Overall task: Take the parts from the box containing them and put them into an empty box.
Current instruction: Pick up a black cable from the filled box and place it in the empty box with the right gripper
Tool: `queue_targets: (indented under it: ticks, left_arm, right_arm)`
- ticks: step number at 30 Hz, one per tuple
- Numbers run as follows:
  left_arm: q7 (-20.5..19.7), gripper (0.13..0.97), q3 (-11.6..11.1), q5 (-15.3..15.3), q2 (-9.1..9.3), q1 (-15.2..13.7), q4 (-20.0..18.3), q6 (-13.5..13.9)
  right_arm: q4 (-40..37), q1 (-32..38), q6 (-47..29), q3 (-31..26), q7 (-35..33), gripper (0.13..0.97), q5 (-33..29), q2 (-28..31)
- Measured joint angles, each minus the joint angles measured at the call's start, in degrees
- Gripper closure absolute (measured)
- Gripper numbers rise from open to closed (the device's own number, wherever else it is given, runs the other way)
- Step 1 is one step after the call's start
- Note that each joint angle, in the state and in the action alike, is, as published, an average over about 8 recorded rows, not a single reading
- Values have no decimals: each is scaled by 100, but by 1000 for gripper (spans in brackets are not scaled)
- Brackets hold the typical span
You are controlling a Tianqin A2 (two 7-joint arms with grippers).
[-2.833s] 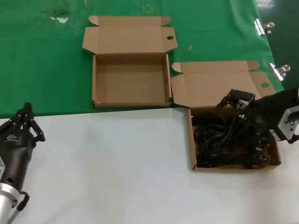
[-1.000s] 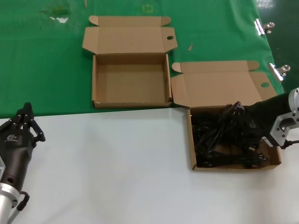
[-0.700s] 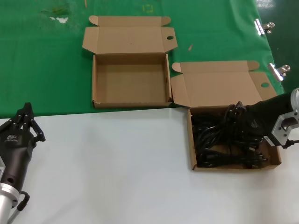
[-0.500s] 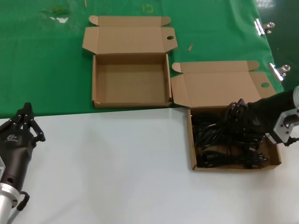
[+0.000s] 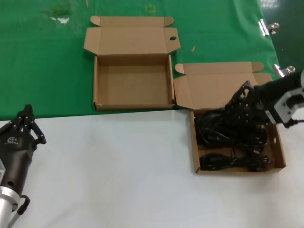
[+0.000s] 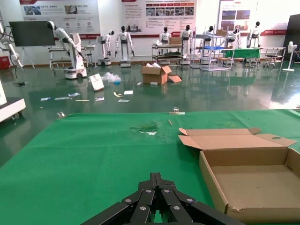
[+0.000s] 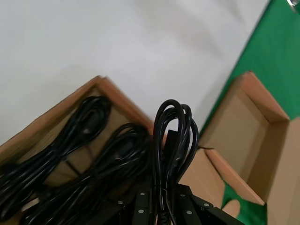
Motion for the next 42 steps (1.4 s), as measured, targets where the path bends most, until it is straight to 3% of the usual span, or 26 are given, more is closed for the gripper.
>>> queue_targets:
  ticks: [9, 16, 25, 31, 37, 42]
  left_arm:
    - [1, 957, 0, 0, 0, 0, 0, 0]
    - [1, 957, 0, 0, 0, 0, 0, 0]
    - [1, 957, 0, 0, 0, 0, 0, 0]
    - [1, 957, 0, 0, 0, 0, 0, 0]
    - [1, 957, 0, -1, 0, 0, 0, 0]
    - [1, 957, 0, -1, 0, 0, 0, 0]
  right_arm:
    - [250, 272, 0, -128, 1366, 898, -289, -299]
    - [-137, 604, 347, -356, 1775, 898, -645, -904]
    - [-1278, 1074, 1143, -583, 1615, 898, -973, -1907]
    - [-2574, 1484, 1728, -586, 1133, 898, -960, -2692]
    - [-3919, 1865, 2379, -564, 557, 898, -719, -3425]
    - [-4307, 1937, 2889, -1099, 559, 898, -158, -3732]
